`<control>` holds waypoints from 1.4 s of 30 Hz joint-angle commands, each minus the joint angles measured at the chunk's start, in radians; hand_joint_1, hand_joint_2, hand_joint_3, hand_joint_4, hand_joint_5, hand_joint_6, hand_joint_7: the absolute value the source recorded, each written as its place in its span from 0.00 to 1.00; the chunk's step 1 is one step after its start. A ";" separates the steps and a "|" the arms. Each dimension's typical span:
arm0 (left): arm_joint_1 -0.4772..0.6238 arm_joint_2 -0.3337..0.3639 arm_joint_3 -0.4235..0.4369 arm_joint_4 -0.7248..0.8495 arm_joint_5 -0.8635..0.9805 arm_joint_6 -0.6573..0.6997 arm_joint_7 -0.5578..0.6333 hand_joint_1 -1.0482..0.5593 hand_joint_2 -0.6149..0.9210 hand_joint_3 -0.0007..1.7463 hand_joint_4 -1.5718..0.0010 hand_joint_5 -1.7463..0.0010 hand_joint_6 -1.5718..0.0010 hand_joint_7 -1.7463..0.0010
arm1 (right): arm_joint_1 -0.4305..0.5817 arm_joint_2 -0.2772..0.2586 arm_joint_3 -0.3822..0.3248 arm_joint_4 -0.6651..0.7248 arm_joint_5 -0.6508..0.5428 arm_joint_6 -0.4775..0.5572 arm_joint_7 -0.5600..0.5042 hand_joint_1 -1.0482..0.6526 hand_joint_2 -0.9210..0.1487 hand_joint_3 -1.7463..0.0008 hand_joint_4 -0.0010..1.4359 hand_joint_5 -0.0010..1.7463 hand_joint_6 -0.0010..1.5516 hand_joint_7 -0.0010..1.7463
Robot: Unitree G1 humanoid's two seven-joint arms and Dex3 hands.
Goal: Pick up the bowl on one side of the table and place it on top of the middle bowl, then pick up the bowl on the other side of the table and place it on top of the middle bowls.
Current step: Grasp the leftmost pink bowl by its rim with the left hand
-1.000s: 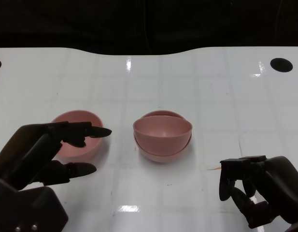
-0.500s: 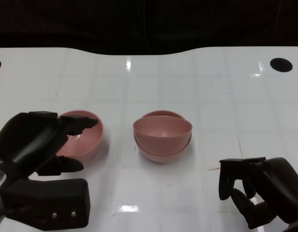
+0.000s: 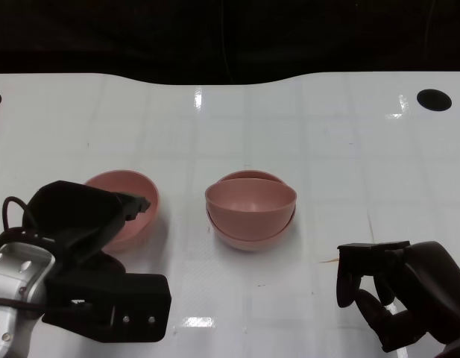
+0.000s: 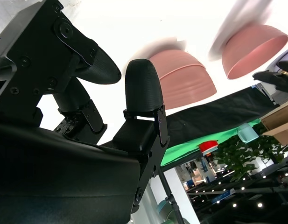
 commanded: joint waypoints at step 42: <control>-0.340 0.001 -0.217 0.683 -0.025 -0.220 0.488 0.51 0.97 0.14 0.46 0.00 0.54 0.21 | 0.015 0.001 -0.003 -0.021 -0.025 0.001 -0.001 0.56 0.73 0.11 0.68 1.00 0.55 0.84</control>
